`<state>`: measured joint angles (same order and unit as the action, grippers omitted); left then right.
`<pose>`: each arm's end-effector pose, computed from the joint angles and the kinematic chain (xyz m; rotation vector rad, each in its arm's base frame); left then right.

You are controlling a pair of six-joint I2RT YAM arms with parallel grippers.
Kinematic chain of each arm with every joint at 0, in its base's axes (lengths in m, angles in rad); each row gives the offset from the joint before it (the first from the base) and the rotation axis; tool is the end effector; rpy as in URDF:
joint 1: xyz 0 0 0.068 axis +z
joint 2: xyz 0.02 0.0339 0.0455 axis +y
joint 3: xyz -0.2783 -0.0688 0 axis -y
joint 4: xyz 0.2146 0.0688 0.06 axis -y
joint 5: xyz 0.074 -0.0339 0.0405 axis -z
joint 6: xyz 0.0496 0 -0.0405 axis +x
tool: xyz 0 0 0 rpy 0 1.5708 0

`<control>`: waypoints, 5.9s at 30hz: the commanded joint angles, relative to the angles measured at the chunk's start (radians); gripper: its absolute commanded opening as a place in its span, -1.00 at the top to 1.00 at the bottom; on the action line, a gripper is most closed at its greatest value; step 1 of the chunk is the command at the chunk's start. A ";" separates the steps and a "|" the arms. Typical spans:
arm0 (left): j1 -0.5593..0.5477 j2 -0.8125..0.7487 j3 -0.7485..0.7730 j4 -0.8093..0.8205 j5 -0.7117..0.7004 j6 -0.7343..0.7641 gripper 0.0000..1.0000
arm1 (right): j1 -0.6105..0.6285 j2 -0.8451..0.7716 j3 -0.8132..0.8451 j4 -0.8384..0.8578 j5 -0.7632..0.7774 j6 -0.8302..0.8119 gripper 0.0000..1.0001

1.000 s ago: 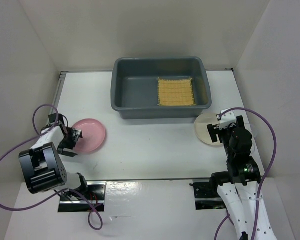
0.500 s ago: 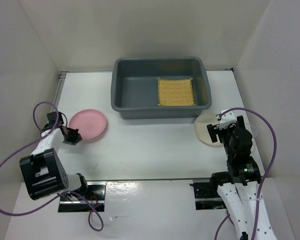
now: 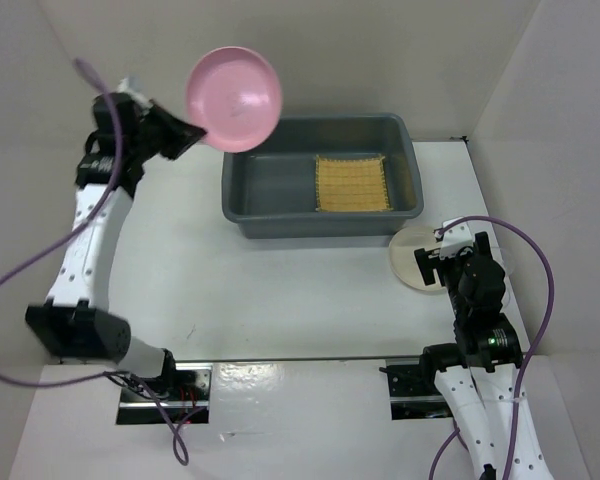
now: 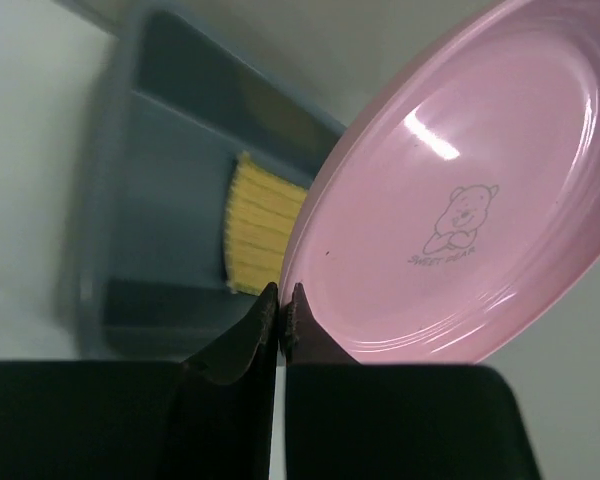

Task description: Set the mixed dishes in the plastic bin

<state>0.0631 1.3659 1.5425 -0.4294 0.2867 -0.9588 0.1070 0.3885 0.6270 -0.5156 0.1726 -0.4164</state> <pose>0.2821 0.0038 0.4523 -0.7417 1.7562 -0.8819 0.0754 -0.0005 0.2943 -0.3631 1.8245 -0.3747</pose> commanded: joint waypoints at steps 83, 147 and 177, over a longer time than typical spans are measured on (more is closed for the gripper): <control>-0.980 1.553 1.588 -0.608 -0.032 -0.018 -0.95 | 0.017 -0.028 -0.018 0.069 0.042 0.031 -0.90; -1.252 1.406 1.461 -0.865 -0.776 -0.238 -0.85 | 0.017 -0.151 -0.027 0.098 0.105 0.050 -0.95; -1.246 1.590 1.594 -0.865 -0.557 -0.253 -0.85 | 0.017 -0.142 -0.027 0.098 0.105 0.050 -0.95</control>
<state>-1.1893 2.9185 3.1035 -1.2934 -0.2985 -1.2285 0.1154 0.2317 0.6025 -0.4583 0.3141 -0.3935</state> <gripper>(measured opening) 0.926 0.973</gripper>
